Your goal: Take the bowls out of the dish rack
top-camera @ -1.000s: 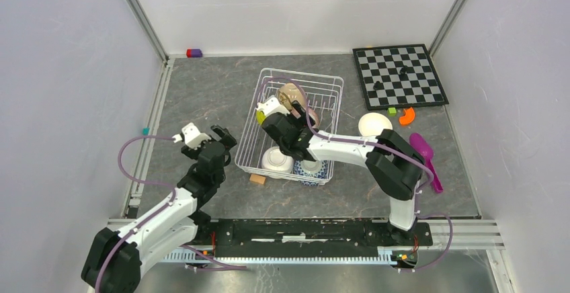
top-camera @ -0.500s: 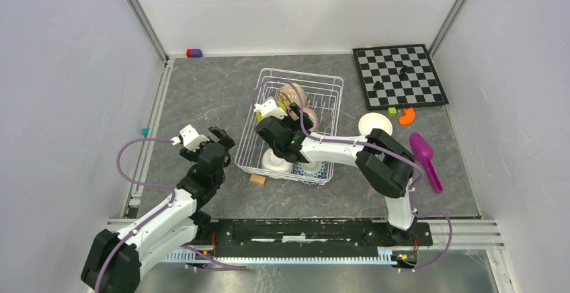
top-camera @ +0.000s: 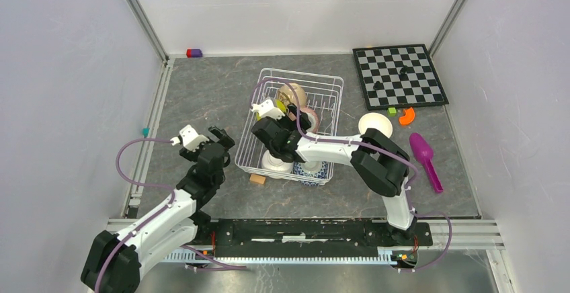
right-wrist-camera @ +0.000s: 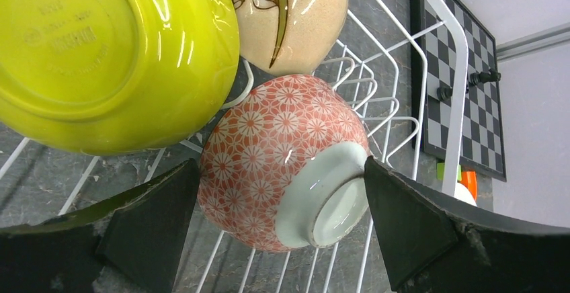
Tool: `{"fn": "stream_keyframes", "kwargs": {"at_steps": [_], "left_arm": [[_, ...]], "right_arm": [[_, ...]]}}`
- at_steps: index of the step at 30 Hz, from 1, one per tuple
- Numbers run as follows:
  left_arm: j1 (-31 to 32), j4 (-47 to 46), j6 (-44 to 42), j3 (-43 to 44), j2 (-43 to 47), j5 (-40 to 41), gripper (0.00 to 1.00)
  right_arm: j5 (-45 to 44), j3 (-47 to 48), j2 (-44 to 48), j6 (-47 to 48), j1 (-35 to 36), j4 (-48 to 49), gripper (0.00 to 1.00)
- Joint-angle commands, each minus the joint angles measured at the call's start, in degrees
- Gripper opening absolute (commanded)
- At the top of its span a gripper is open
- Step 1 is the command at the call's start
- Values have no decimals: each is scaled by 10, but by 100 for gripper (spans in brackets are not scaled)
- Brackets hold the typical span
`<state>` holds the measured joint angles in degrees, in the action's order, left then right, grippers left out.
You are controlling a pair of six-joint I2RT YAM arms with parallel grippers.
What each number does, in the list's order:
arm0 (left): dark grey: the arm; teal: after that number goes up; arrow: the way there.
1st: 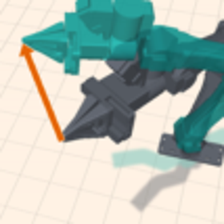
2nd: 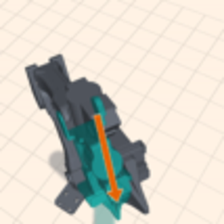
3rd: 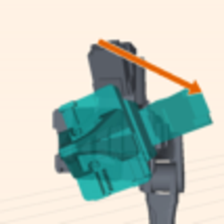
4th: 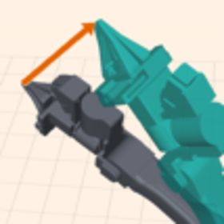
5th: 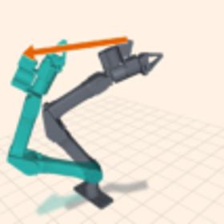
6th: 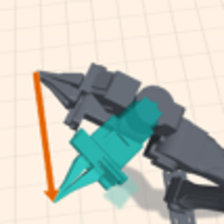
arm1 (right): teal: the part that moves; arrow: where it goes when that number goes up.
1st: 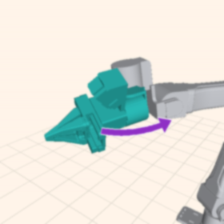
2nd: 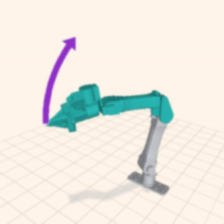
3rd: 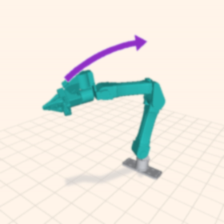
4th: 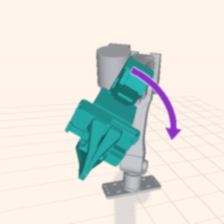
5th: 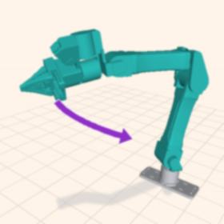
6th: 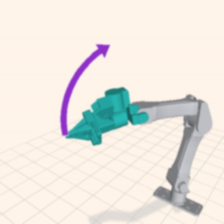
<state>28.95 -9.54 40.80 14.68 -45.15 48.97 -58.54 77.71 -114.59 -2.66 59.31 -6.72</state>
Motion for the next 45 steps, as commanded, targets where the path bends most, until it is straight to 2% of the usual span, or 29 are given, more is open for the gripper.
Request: {"fn": "stream_keyframes", "kwargs": {"at_steps": [1, 8, 11, 28, 35, 41, 45], "left_arm": [[-2, -19, 12, 2, 4, 15, 97], [-3, -19, 8, 0, 7, 17, 96], [-3, -19, 6, 0, 8, 18, 97], [-3, -18, 10, -4, 19, 21, 96], [-2, -18, 10, -4, 19, 19, 96], [-3, -18, 4, -4, 20, 21, 96], [-3, -19, 4, -4, 20, 18, 96]], "right_arm": [[-3, 24, -4, -41, 7, 1, 98], [-42, -5, 32, -13, 19, 62, 98], [-61, 3, 19, 4, 26, 63, 98], [-132, 9, -58, -48, 22, 0, 98], [-145, -40, 8, -49, 6, 3, 98], [-66, -94, 77, -54, -13, 24, 90], [-27, -100, 94, -44, -21, 26, 75]]}}
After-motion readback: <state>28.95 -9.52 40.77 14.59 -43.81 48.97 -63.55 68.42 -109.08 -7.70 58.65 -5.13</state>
